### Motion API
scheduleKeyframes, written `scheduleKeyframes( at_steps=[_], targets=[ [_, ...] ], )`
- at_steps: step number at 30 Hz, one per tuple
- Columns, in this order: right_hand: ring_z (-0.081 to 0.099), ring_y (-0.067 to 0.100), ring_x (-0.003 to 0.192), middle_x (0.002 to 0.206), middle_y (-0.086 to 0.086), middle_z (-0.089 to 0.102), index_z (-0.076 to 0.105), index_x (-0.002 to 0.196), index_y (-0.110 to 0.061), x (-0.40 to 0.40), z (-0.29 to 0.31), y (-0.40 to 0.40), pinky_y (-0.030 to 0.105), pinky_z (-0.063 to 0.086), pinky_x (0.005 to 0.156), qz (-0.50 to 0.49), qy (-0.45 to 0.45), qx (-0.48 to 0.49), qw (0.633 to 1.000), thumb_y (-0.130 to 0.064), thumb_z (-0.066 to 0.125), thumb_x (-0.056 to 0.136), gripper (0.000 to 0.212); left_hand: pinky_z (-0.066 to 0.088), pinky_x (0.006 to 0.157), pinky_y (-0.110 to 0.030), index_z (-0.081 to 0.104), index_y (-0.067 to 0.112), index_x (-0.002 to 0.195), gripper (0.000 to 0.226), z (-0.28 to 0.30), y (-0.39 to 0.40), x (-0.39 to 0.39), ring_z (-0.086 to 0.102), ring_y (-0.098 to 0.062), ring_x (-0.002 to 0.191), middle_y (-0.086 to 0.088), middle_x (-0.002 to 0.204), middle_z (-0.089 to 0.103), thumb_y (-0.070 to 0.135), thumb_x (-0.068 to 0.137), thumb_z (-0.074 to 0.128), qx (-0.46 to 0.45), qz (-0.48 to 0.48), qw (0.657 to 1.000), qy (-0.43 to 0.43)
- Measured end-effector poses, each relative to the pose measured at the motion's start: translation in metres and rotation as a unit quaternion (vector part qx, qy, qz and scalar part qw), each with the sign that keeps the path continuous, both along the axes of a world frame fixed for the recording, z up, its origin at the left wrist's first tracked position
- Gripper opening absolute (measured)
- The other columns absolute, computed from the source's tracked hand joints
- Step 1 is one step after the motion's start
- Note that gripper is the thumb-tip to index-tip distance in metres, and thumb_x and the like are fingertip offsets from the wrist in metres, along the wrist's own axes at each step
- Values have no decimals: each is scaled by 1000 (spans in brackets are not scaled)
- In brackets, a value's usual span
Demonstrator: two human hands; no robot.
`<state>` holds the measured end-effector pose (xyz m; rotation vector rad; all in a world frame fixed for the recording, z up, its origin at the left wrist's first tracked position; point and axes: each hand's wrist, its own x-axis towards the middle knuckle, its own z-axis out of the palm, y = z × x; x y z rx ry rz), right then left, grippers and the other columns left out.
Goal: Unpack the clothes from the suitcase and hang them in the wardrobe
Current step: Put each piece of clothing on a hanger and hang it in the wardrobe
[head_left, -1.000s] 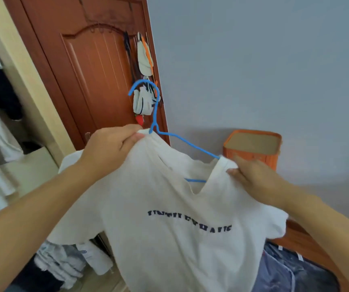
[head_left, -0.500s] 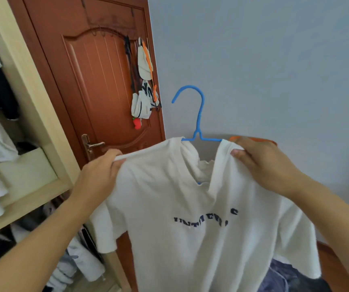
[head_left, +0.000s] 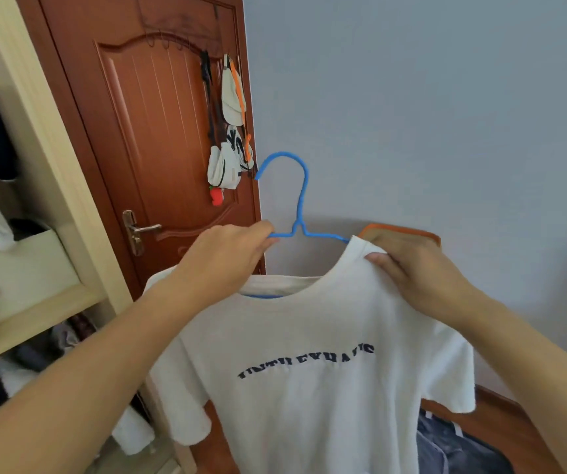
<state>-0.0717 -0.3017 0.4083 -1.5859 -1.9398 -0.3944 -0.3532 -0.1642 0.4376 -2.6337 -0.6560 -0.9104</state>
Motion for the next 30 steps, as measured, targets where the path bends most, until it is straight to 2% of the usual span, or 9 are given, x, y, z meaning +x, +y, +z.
scheduleKeyframes(
  at_steps=[5,7,10,13,17,20,24,26,30],
  targets=[
    [57,24,99,111,-3,59,66,118,-16,26,-6,-43,41,50,86,-44,-37,136,989,-38,40,103,38,44,39,-40,59,15,100,40,-4,20,-20,54,-38,45,-3,53,55,43,104,31,84,42,995,30],
    [57,17,109,122,0,59,59,133,-15,22,-16,-57,29,45,97,-28,81,153,985,-39,48,99,43,51,47,-44,60,17,108,44,-4,21,-21,59,-33,49,-1,56,59,47,103,27,31,14,999,-2],
    [54,-4,122,137,-17,54,39,147,-38,17,-26,-58,23,41,103,18,349,-59,935,-47,55,98,52,56,58,-43,63,22,116,39,6,22,-22,67,-19,53,-1,60,64,48,104,36,-64,-8,996,-66],
    [62,7,114,122,-13,67,58,129,-29,26,-48,-44,34,48,99,-52,289,-240,925,-41,63,96,36,57,60,-45,66,21,120,31,19,30,-31,69,-25,55,-7,63,66,39,104,46,-50,18,997,-55],
    [63,8,84,88,-8,72,71,92,-21,19,-49,-44,14,44,72,-106,260,-15,960,-30,68,93,10,50,42,-44,55,17,126,31,34,51,-70,60,-37,48,-10,62,64,33,104,41,126,34,990,54],
    [57,11,75,78,-5,64,66,79,-19,-5,-31,-39,14,40,67,-15,290,81,954,-52,57,91,37,50,43,-44,46,21,127,25,39,57,-95,59,-35,49,-7,62,60,30,104,42,148,68,982,99],
    [67,7,103,109,-11,71,68,116,-31,-54,7,0,28,51,94,63,309,-191,930,-63,44,97,45,55,58,-45,54,24,124,49,46,40,-107,65,-27,59,-5,68,64,57,103,23,33,85,996,20],
    [72,16,101,105,-4,76,73,110,-21,-86,19,14,34,57,89,122,299,-328,888,-50,46,100,41,55,65,-45,60,21,120,38,51,38,-119,66,-25,65,-5,73,66,46,104,36,-4,114,993,-1],
    [70,24,107,114,3,74,67,121,-19,-145,48,37,40,56,93,250,318,-321,856,-33,46,102,32,53,68,-48,57,23,105,28,75,50,-173,62,-31,71,-2,73,60,45,106,41,-62,197,978,-21]
  ],
)
